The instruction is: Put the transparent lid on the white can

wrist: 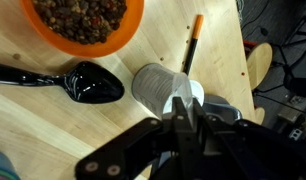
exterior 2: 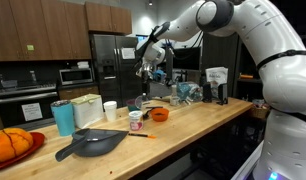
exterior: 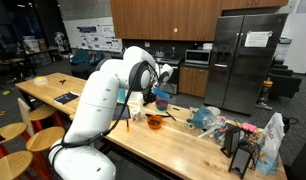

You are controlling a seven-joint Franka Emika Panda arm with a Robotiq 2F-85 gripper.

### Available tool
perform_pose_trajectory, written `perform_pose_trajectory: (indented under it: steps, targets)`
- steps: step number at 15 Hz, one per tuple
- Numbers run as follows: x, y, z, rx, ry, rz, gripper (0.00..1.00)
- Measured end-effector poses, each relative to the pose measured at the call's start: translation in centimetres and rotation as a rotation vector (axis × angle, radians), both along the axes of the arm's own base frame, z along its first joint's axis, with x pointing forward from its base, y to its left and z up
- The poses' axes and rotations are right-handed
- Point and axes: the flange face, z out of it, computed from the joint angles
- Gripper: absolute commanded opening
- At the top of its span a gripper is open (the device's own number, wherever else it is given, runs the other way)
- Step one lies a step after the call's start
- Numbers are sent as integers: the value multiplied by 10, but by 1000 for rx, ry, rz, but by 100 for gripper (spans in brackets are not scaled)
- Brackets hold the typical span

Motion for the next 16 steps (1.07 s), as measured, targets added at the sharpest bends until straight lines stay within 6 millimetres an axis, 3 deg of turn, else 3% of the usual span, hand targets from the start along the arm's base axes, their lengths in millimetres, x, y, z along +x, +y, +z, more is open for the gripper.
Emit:
perform_pose_trajectory:
  steps: [8, 16]
  targets:
    - [14, 32, -18, 55, 72, 82, 2]
    - [13, 70, -31, 119, 164, 176, 2]
